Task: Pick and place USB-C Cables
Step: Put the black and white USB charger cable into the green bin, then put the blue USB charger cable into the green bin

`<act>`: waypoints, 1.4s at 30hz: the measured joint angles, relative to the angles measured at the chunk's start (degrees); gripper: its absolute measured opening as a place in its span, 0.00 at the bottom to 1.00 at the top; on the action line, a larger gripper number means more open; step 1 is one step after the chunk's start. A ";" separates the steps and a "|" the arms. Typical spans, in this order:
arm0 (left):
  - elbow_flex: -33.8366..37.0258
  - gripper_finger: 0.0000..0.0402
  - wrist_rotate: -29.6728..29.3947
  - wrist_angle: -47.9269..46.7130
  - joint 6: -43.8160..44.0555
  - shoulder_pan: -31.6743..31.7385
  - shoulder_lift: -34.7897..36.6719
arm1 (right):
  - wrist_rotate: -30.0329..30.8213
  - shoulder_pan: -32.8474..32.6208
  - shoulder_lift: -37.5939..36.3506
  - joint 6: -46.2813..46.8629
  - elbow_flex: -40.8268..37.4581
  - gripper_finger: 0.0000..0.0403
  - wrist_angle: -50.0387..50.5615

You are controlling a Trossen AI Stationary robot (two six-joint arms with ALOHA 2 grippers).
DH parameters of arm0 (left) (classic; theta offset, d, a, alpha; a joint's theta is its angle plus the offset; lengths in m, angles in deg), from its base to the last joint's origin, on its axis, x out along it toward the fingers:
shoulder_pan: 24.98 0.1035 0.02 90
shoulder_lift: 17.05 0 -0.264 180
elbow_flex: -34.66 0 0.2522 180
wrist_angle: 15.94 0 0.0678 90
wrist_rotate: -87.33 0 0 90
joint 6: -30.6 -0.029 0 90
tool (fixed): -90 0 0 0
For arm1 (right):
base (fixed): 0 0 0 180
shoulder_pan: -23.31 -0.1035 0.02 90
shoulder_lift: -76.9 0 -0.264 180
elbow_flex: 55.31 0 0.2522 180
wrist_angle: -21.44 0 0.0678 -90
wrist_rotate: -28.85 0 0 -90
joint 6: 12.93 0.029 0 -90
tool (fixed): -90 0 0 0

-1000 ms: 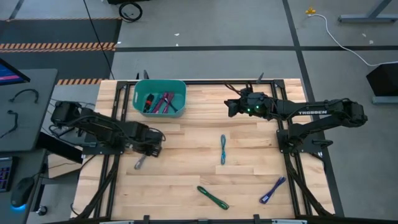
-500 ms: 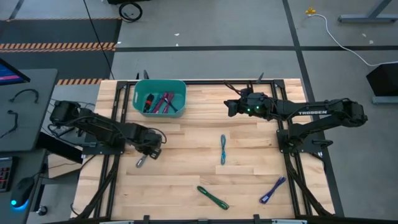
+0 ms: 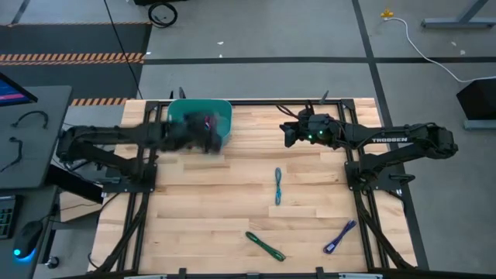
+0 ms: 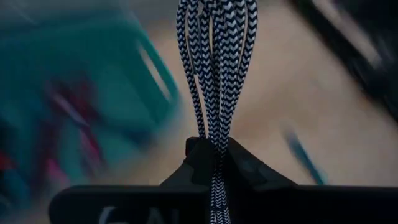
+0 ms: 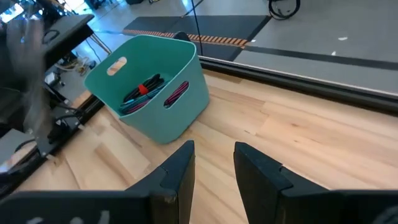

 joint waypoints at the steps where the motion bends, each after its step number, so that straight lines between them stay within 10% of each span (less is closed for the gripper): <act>1: -0.82 0.05 -3.46 0.74 -2.76 2.46 -0.37 | -0.04 0.12 0.00 -0.28 0.00 0.29 -0.02; 5: -1.20 0.05 -5.71 6.21 -12.07 12.79 -2.92 | -0.17 0.77 0.00 -1.24 0.00 0.29 -0.05; 12: 2.76 0.06 6.73 11.92 -12.79 23.16 -11.02 | -0.19 1.88 0.00 -2.01 0.00 0.29 -0.08; 32: 4.84 0.27 12.93 16.85 -8.01 24.62 -19.87 | -0.23 1.94 0.00 -1.79 0.00 0.29 -0.08; 42: 4.80 0.40 29.32 15.81 -8.67 28.66 -14.84 | -8.21 1.94 0.00 -1.65 0.00 0.29 0.39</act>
